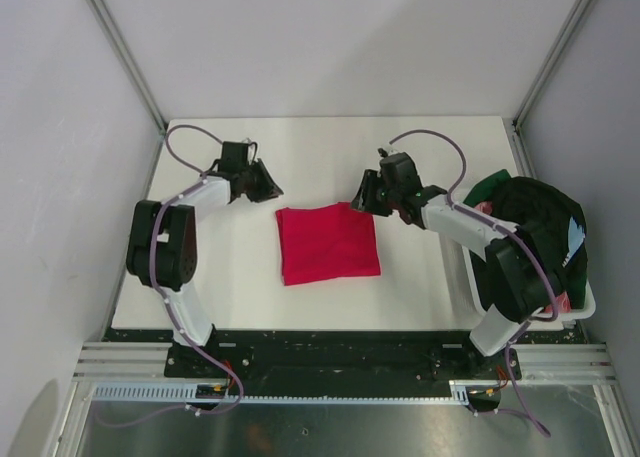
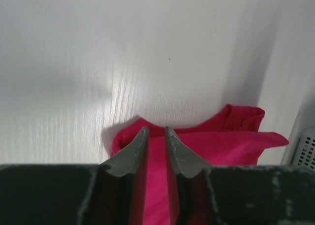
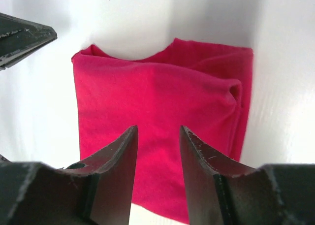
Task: Fold and stack the t-shirts
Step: Smooth out wrinkles on the folded tshirt
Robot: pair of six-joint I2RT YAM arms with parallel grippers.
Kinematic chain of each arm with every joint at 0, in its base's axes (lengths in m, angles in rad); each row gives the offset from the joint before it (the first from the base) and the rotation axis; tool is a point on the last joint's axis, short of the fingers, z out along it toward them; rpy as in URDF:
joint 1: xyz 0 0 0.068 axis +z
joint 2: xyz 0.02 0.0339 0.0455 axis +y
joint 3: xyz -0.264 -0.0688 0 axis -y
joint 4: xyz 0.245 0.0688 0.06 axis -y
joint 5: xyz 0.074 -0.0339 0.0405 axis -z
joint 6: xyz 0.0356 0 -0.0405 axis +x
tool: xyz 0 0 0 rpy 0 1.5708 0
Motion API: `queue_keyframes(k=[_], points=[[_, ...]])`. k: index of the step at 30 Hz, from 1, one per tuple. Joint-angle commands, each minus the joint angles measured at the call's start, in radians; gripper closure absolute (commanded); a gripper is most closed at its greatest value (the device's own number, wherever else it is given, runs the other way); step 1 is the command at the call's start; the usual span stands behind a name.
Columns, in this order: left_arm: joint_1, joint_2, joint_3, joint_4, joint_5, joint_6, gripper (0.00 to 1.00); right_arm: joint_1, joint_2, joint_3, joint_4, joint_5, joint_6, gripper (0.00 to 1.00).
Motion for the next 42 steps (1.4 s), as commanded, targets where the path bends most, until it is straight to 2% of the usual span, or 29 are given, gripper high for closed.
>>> queue_keyframes(k=[1, 4, 9, 20, 29, 33, 39, 42], points=[[-0.006, -0.135, -0.059, 0.006, 0.028, 0.034, 0.76, 0.009, 0.067, 0.063, 0.063, -0.051, -0.031, 0.58], [-0.037, -0.213, -0.142, 0.006, 0.042, 0.025, 0.76, 0.001, 0.103, 0.074, 0.078, -0.063, -0.035, 0.6], [-0.092, -0.222, -0.188, 0.007, 0.063, 0.008, 0.88, -0.035, 0.186, 0.122, 0.102, -0.087, -0.047, 0.63], [-0.073, 0.057, -0.01, 0.01, -0.012, 0.019, 0.97, -0.132, 0.403, 0.265, 0.049, -0.146, -0.022, 0.64], [-0.045, 0.101, 0.032, 0.01, -0.022, 0.017, 0.95, -0.16, 0.347, 0.272, -0.032, -0.117, -0.052, 0.62], [-0.037, 0.041, 0.033, -0.004, 0.005, 0.027, 0.87, -0.165, 0.28, 0.298, -0.112, -0.081, -0.061, 0.6], [-0.036, -0.167, -0.11, -0.037, -0.033, 0.018, 0.54, -0.146, 0.199, 0.305, -0.236, -0.024, -0.069, 0.58], [-0.04, -0.237, -0.205, -0.039, -0.023, 0.027, 0.43, -0.126, 0.161, 0.293, -0.281, 0.006, -0.075, 0.57]])
